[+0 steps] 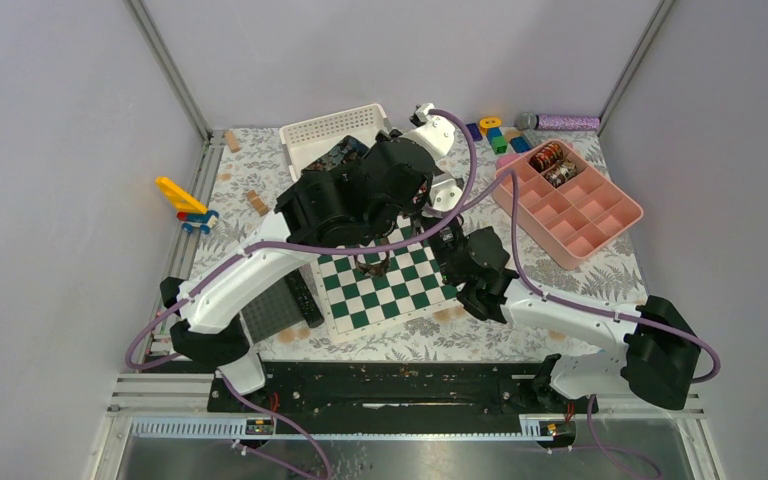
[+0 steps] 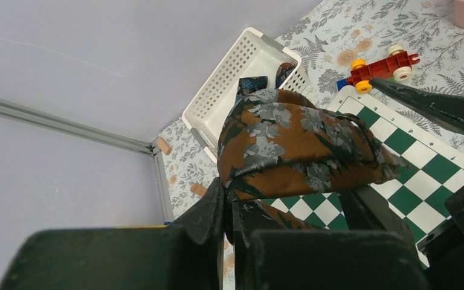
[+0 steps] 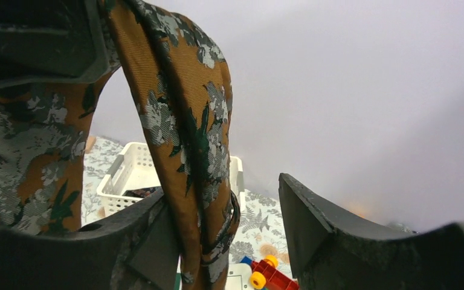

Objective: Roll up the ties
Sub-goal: Flatten out the tie at the center of the board.

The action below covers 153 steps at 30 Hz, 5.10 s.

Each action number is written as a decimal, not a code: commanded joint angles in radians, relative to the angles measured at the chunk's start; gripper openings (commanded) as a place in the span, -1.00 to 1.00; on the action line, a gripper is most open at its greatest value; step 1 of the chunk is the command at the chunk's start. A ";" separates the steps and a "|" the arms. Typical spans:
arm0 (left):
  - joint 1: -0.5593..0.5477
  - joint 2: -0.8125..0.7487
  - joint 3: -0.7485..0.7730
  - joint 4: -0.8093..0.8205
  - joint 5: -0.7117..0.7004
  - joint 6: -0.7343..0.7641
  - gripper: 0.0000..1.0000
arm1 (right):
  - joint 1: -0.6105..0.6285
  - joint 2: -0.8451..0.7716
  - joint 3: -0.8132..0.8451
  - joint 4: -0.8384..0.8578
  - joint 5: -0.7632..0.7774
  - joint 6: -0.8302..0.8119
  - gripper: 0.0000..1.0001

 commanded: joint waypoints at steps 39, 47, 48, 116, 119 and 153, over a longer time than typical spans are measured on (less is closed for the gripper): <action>0.062 -0.597 -1.128 1.042 0.534 -0.295 0.42 | 0.008 -0.370 0.383 -0.934 0.060 0.055 -1.00; 0.061 -0.789 -1.571 1.449 0.692 -0.513 0.64 | 0.008 -0.341 0.548 -1.106 0.097 0.073 -1.00; 0.061 -0.798 -1.597 1.477 0.685 -0.551 0.67 | 0.008 -0.341 0.563 -1.118 0.101 0.080 -1.00; -0.056 -0.092 -1.562 2.152 0.141 -0.902 0.83 | 0.008 -0.318 0.705 -1.331 0.152 0.457 -1.00; -0.012 -0.127 -1.572 2.147 0.136 -0.915 0.77 | 0.008 -0.351 0.683 -1.357 0.154 0.496 -1.00; 0.563 -0.550 -1.072 1.452 0.667 -0.703 0.54 | 0.008 -0.680 0.168 -1.251 0.311 0.487 -1.00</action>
